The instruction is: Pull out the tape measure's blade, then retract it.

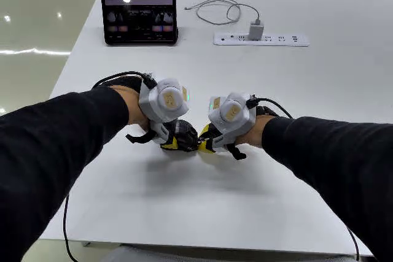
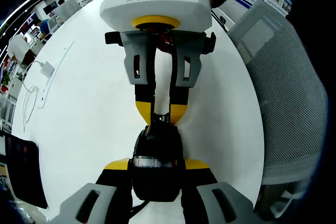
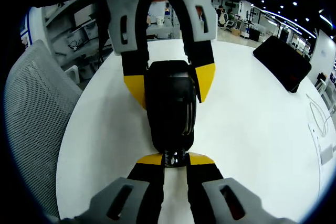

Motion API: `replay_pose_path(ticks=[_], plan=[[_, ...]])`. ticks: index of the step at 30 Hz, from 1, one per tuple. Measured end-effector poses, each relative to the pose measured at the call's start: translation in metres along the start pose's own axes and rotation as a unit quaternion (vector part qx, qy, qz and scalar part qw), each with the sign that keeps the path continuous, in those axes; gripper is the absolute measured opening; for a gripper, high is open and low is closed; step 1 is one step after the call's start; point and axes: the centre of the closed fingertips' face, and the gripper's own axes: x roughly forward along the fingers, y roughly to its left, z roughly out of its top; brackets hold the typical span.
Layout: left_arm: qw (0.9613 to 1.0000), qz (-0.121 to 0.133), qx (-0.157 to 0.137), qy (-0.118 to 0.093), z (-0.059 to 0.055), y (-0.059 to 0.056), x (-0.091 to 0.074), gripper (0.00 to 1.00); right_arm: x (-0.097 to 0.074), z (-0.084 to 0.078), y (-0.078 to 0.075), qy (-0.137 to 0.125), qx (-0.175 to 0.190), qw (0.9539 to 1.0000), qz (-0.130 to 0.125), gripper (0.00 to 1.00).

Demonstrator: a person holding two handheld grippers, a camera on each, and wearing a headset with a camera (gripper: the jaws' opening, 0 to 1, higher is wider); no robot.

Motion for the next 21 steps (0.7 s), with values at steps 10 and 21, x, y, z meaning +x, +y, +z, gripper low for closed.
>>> replay_pose_path(ticks=[10,21], plan=[[1.0000,-0.001,0.004,0.007,-0.0012,-0.0007,-0.0008,0.31,-0.0016,-0.0033,0.0006,0.019,-0.029,0.9994,0.002,0.10],[1.0000,0.004,-0.002,-0.001,-0.0022,0.0020,-0.0002,0.31,-0.0049,-0.0066,0.0012,0.025,-0.032,0.9992,0.000,0.10]])
